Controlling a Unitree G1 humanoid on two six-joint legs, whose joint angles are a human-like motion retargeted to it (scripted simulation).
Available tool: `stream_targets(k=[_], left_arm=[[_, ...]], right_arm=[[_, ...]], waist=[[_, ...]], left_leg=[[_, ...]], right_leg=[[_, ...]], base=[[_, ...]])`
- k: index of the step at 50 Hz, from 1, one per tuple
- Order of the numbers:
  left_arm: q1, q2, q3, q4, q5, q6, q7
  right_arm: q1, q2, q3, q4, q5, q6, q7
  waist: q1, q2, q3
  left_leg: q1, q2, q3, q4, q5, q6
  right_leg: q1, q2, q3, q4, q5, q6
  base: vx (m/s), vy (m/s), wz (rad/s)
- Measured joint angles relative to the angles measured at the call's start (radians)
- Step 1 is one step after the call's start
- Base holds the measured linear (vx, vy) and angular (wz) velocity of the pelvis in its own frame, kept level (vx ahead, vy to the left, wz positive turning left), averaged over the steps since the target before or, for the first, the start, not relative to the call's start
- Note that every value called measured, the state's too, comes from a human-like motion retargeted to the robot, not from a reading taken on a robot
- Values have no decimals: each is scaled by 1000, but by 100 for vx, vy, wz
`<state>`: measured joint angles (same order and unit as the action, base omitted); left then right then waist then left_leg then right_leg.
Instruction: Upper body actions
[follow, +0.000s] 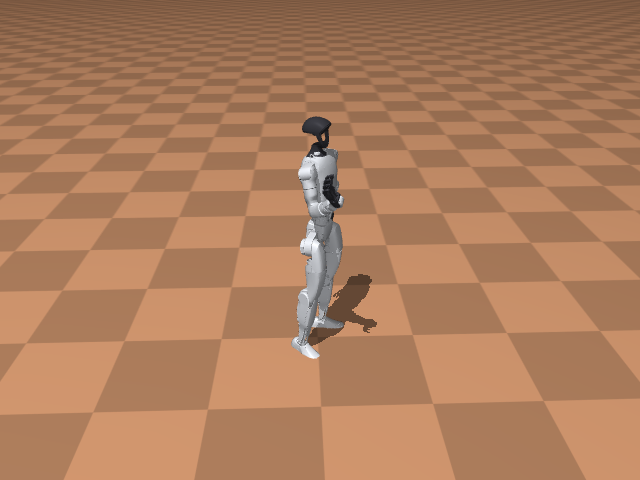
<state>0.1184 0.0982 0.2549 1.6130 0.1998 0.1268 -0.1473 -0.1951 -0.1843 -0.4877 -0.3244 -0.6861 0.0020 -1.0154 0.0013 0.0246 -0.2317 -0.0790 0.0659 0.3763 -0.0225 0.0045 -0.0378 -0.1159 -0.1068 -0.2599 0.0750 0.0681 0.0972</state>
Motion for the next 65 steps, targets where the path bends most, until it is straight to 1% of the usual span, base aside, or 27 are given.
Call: stream_targets(k=[7, 10, 13, 16, 18, 22, 25, 27, 30, 32, 35, 38, 40, 45, 47, 51, 54, 56, 62, 65], left_arm=[[-4, -1, -8, -5, 18, -6, 0], [-4, 0, -7, -4, 19, -7, -4], [-5, 2, -7, -3, 14, -7, -6], [-4, 5, -7, 0, 6, -8, -4], [-2, 6, -9, 2, 1, -7, -3], [-1, 6, -5, 1, 1, -5, -4], [0, 7, -11, -3, 11, -5, -1], [0, 8, -15, -4, 18, -5, 2], [-1, 11, -17, -2, 20, -4, 3], [1, 11, -14, -1, 14, -3, 2], [1, 9, -6, 2, 6, -3, 2], [-2, 7, 1, 0, 6, -3, 2], [-5, 8, 3, -3, 11, -4, 2], [-5, 11, 0, 0, 8, -7, 4], [-2, 10, 4, 4, -2, -7, 3], [2, 6, 15, 6, -19, -8, 1], [1, 6, 14, 4, -21, -10, 2], [-1, 7, 9, 3, -17, -9, 2], [-10, 7, -4, -6, 8, -8, 4], [-12, 4, -5, -8, 11, -9, 6]], right_arm=[[10, 7, 43, -1, -21, -19, 12], [24, 17, 81, -13, 3, -59, 36], [59, 16, 137, -53, 24, -118, 81], [91, -6, 221, -82, 49, -202, 151], [98, -27, 284, -86, 63, -240, 208], [70, -47, 416, -67, 113, -279, 325], [34, -46, 493, -47, 155, -290, 399], [-1, -47, 522, -23, 143, -272, 451], [-76, -47, 546, 45, 84, -212, 542], [-138, -36, 556, 129, 38, -162, 640], [-227, -13, 565, 287, -12, -83, 837], [-268, 6, 570, 387, -29, -22, 934], [-273, 9, 566, 402, -28, -18, 936], [-242, 2, 548, 368, -50, -83, 792], [-232, 0, 553, 362, -56, -89, 783], [-220, -2, 568, 351, -34, -95, 812], [-203, -18, 579, 329, -13, -116, 801], [-180, -36, 585, 312, -12, -153, 767], [-30, -76, 587, 323, -79, -321, 605], [69, -68, 586, 398, -106, -372, 592]], waist=[[12, 1, 4], [15, 1, 3], [19, -2, 3], [18, -6, 2], [15, -7, 1], [13, -6, -1], [25, -8, -3], [33, -10, -7], [40, -14, -12], [37, -13, -15], [30, -10, -19], [32, -8, -16], [39, -10, -12], [38, -16, -11], [26, -14, -13], [8, -10, -14], [9, -11, -9], [12, -11, -5], [26, -11, 6], [29, -10, 14]], left_leg=[[1, 6, 11, 0, 3, -1], [-2, 4, 8, 0, 3, 0], [-4, 0, 0, 0, 2, 3], [-5, -6, -10, 0, 2, 6], [-4, -9, -15, -1, 1, 8], [-1, -10, -16, -2, 2, 9], [1, -10, -12, -2, 3, 10], [2, -12, -10, -3, 4, 12], [3, -16, -12, -6, 4, 17], [6, -18, -14, -8, 3, 19], [9, -19, -20, -9, 1, 21], [12, -19, -22, -8, -1, 22], [13, -21, -24, -8, 0, 23], [11, -29, -45, -8, -1, 27], [10, -30, -55, -7, -2, 26], [7, -28, -65, -3, -5, 23], [8, -27, -61, -2, -6, 22], [9, -26, -56, -3, -6, 22], [9, -25, -40, -8, -4, 23], [9, -25, -40, -8, -4, 23]], right_leg=[[-3, 4, 15, 1, 2, 0], [-3, 4, 12, 1, 1, 0], [-1, 3, 6, 0, -1, 0], [4, 1, -3, -1, -3, 0], [7, 0, -9, -2, -5, 0], [10, 1, -11, -1, -6, -1], [14, 3, -6, -3, -4, -1], [15, 4, -5, -3, -4, -2], [14, 4, -7, -1, -5, -3], [16, 5, -10, -1, -5, -3], [17, 6, -17, 1, -5, -3], [21, 7, -20, 0, -4, -3], [26, 7, -21, -2, -4, -3], [37, 4, -40, -6, -9, -2], [38, 2, -49, -6, -11, -1], [39, -1, -60, -6, -12, -1], [38, -1, -57, -5, -11, -1], [36, 0, -52, -5, -10, -2], [28, 4, -35, -3, -8, -3], [29, 3, -36, -3, -8, -3]], base=[[0, 0, 0], [0, 0, 0], [0, 0, 0], [0, 0, 0], [0, 0, 0], [0, 0, 0], [0, 0, 0], [0, 0, 0], [0, 0, 0], [0, 0, 0], [0, 4, 6], [0, 0, 0], [0, 0, 0], [2, -2, 19], [0, 0, 25], [0, 0, 5], [0, 0, 0], [0, 0, 0], [0, -2, -4], [0, 0, 0]])
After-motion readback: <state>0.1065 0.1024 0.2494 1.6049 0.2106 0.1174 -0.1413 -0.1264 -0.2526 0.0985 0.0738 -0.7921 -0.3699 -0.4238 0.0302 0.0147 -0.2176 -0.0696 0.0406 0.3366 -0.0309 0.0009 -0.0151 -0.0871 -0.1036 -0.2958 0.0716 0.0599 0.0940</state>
